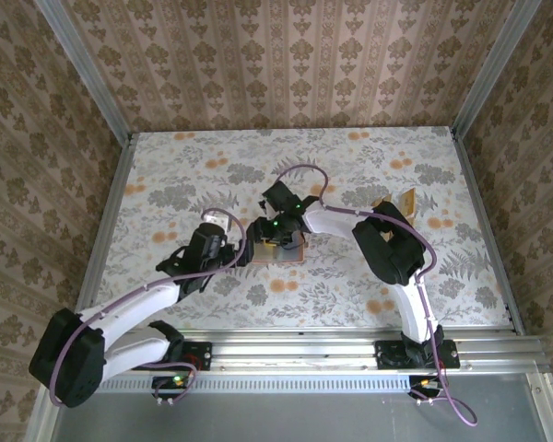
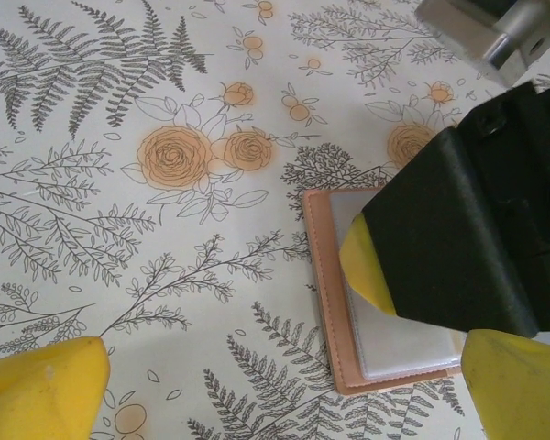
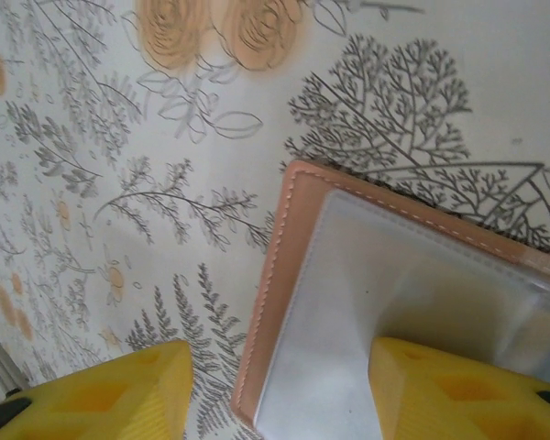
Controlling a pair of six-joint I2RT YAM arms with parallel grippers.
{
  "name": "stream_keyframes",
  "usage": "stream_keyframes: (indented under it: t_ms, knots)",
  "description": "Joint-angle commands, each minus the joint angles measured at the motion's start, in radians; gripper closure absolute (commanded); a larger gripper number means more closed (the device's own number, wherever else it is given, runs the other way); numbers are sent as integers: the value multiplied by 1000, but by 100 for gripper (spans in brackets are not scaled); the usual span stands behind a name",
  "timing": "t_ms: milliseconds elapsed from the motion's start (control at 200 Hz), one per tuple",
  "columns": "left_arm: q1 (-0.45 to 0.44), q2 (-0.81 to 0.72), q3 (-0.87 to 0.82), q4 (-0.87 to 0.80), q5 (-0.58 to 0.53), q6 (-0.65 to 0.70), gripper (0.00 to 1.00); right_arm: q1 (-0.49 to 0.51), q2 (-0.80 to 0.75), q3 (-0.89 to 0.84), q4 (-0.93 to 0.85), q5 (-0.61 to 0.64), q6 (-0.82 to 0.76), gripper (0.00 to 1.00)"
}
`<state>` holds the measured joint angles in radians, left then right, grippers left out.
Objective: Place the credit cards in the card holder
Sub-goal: Flip over the card slot on the card holder.
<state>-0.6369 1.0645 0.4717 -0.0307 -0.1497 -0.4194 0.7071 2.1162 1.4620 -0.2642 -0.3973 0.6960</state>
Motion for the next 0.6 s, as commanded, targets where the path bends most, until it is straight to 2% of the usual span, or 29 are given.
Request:
stream_keyframes:
  t_ms: [0, 180, 380, 595]
  knots:
    - [12, -4, -10, -9, 34, -8, 0, 5, 8, 17, -53, 13, 14, 46]
    - [22, 32, -4, 15, 55, -3, 0, -18, -76, 28, -115, 26, -33, 45]
    - [26, 128, 35, 46, 98, 4, 0, -77, -239, -22, -189, 72, -93, 45]
    - [25, 278, 96, 115, 147, -2, 0, -210, -430, -144, -318, 196, -174, 45]
